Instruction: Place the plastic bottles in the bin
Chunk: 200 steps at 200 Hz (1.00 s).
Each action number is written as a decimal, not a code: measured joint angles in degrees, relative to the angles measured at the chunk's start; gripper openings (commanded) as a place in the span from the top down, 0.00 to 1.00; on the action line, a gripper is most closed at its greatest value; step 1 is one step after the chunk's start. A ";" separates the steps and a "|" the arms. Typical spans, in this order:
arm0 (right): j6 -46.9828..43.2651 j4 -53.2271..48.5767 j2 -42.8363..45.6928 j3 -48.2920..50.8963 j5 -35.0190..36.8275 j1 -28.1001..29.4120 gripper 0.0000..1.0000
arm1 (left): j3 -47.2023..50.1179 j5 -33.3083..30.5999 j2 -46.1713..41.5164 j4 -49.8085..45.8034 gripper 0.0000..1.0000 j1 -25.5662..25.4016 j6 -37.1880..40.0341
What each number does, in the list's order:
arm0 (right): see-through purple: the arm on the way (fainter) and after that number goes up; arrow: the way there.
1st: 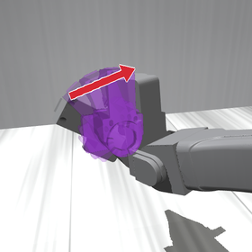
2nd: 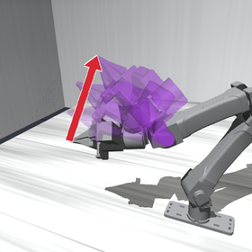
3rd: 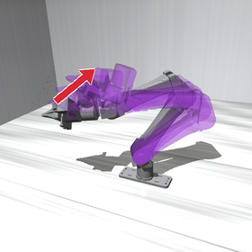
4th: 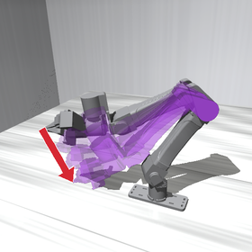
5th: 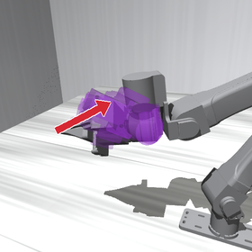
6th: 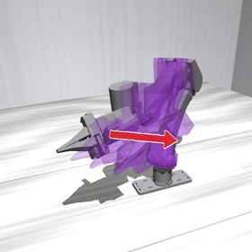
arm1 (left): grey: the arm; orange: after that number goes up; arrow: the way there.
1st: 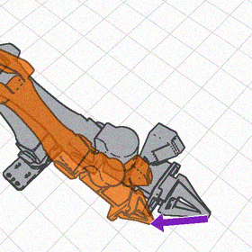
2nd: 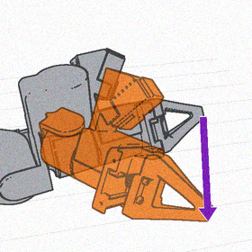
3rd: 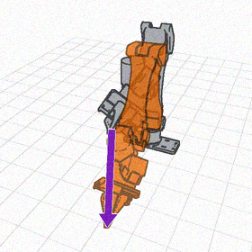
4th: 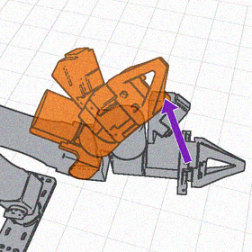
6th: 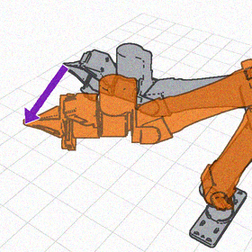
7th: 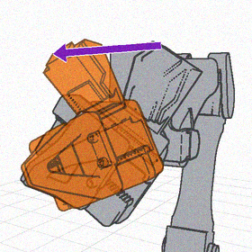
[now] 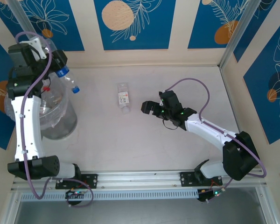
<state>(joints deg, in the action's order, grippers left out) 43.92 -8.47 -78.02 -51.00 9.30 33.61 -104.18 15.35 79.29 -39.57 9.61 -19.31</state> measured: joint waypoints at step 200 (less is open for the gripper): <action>0.22 -1.14 -0.46 -0.44 -0.15 -0.37 0.00 | 20.31 -33.38 -5.16 1.81 0.45 4.20 3.08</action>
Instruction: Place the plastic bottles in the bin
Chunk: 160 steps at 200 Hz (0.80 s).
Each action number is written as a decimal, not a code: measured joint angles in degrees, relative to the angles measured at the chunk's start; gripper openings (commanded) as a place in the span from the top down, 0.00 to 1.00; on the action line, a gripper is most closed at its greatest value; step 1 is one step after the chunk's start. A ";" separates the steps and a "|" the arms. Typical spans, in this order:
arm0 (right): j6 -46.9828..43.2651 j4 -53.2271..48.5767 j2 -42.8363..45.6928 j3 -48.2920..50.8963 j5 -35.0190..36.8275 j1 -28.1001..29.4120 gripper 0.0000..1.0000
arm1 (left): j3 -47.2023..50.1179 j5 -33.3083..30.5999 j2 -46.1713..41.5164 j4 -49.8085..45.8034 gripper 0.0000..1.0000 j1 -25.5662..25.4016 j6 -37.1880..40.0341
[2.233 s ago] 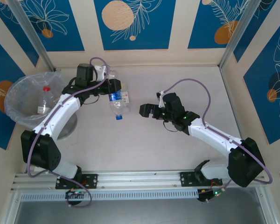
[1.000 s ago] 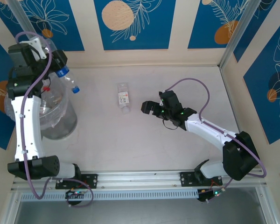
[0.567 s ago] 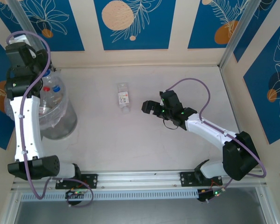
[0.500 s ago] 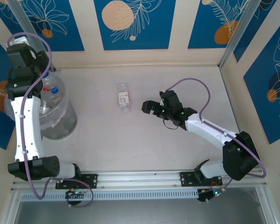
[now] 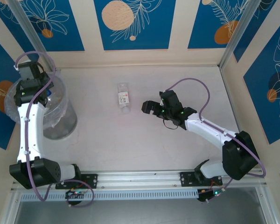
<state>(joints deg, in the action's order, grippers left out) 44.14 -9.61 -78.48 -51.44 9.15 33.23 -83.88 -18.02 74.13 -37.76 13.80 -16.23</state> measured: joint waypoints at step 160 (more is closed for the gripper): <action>1.31 -0.35 -0.61 -0.22 -0.13 0.00 0.00 | -1.05 4.09 4.02 -7.28 0.01 4.57 -7.43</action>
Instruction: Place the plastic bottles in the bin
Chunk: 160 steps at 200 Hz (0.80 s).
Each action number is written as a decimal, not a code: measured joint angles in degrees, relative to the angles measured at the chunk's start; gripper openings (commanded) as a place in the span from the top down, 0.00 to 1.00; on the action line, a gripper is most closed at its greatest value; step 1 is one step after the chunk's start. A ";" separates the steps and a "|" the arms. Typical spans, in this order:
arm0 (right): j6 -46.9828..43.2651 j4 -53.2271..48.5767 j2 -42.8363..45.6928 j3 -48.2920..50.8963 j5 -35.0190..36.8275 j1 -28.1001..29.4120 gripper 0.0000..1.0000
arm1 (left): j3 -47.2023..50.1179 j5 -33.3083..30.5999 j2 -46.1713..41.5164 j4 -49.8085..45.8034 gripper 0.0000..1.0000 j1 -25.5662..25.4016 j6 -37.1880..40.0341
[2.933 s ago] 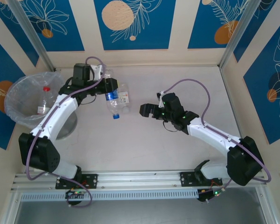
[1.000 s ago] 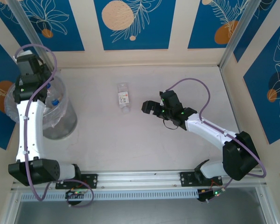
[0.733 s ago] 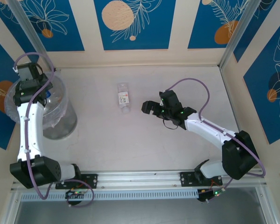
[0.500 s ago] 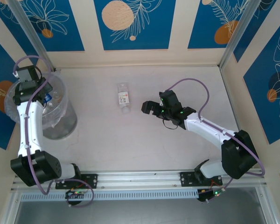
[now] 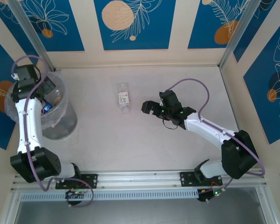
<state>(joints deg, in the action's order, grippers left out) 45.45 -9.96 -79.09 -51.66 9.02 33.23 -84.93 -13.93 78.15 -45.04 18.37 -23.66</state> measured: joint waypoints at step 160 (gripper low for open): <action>5.16 1.27 0.66 2.32 4.35 -0.44 0.00 | -2.03 -3.76 -4.07 5.44 0.01 -34.95 3.21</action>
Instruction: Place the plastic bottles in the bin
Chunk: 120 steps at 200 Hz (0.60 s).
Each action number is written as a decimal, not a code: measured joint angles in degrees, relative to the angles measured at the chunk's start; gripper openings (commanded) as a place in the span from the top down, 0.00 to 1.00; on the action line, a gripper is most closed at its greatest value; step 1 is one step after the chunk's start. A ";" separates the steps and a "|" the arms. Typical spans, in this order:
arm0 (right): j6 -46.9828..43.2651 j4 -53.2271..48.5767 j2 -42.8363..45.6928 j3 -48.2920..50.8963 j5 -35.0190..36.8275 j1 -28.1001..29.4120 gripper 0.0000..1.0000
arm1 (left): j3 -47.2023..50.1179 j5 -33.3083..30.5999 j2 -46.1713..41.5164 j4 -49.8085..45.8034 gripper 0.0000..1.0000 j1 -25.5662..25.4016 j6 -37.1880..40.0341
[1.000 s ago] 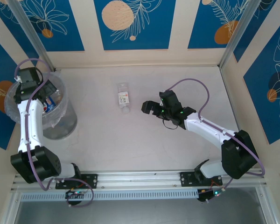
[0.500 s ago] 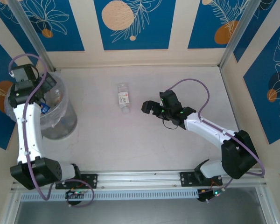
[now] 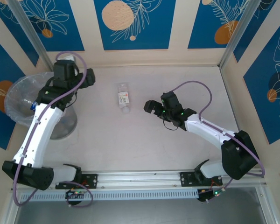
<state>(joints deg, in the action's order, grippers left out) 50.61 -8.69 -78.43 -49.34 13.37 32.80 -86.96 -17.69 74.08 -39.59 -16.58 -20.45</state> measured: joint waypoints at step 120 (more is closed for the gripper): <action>-2.23 -8.52 8.37 -0.76 8.70 -0.46 0.00 | -4.94 -0.68 27.02 1.86 0.01 -11.96 -6.51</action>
<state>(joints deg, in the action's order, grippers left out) 48.38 -17.21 -70.06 -50.11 22.06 32.34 -91.90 -18.37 101.10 -37.74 -28.53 -26.96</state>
